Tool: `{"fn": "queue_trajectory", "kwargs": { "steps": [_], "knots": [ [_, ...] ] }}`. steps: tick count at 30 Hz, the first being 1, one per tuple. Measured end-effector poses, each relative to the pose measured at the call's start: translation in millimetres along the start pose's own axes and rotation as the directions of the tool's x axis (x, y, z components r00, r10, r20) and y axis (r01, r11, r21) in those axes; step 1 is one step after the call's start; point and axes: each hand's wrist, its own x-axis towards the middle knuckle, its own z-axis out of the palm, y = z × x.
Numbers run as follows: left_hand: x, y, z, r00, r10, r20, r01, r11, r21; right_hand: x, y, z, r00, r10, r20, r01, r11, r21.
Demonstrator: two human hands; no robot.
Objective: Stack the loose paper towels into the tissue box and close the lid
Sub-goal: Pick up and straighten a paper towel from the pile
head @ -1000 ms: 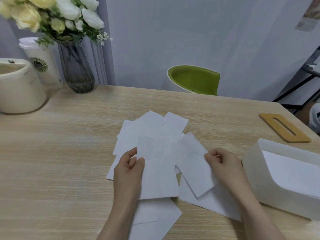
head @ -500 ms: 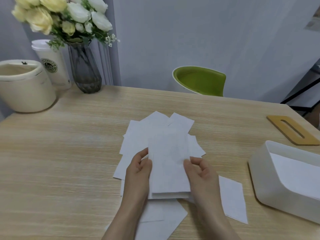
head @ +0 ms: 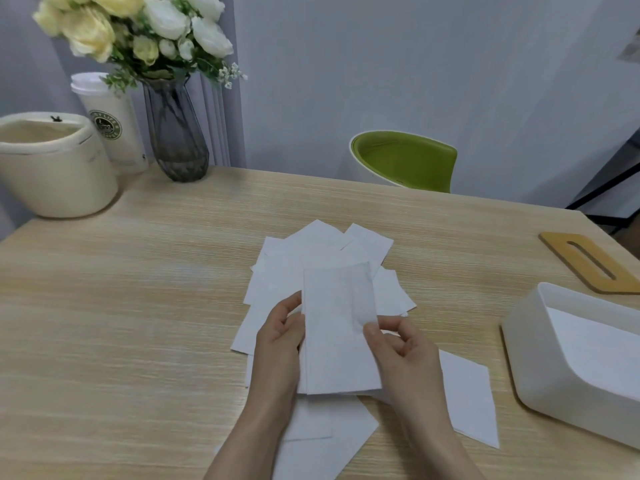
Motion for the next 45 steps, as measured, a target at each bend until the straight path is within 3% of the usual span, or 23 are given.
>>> {"fn": "queue_trajectory", "kwargs": {
  "steps": [6, 9, 15, 21, 26, 30, 33, 38, 45],
  "knots": [
    [-0.9, 0.7, 3.0, 0.998, 0.04, -0.038, -0.041, 0.999, -0.017, -1.5, 1.5, 2.6, 1.0, 0.008, 0.009, -0.008, 1.0, 0.012],
    [-3.2, 2.4, 3.6, 0.996, 0.087, 0.017, -0.088, 0.996, 0.026, -2.2, 3.0, 2.1, 1.0, 0.006, 0.01, -0.006, 1.0, -0.002],
    [-5.3, 1.6, 4.0, 0.997, 0.074, -0.026, -0.074, 0.997, -0.01, -7.1, 8.5, -2.6, 0.992, -0.077, -0.099, 0.074, 0.997, -0.03],
    [-12.7, -4.6, 22.8, 0.98, 0.038, -0.194, -0.07, 0.984, -0.163, -17.1, 16.0, 2.4, 0.99, 0.113, 0.079, -0.131, 0.953, 0.273],
    [-15.4, 2.7, 19.4, 0.994, 0.057, -0.098, -0.076, 0.977, -0.2, -5.4, 14.2, -13.8, 0.999, 0.032, 0.03, -0.036, 0.985, 0.168],
    [3.5, 21.7, -13.5, 0.997, 0.054, 0.053, -0.054, 0.999, 0.001, 16.9, -6.8, -49.8, 0.985, -0.084, 0.149, 0.097, 0.992, -0.079],
    [7.7, 24.1, -14.1, 0.986, 0.069, 0.151, -0.084, 0.992, 0.097, 26.9, -15.9, -60.3, 0.965, -0.093, 0.245, 0.105, 0.994, -0.036],
    [-5.8, 23.7, 1.1, 0.926, 0.358, 0.122, -0.368, 0.927, 0.069, 21.0, -16.8, -53.6, 0.939, -0.305, 0.159, 0.303, 0.952, 0.034],
    [-18.6, 2.0, 11.2, 0.932, 0.288, 0.222, -0.313, 0.945, 0.09, 3.7, 16.7, -44.1, 0.959, -0.198, 0.203, 0.211, 0.977, -0.042]
  ]
}}
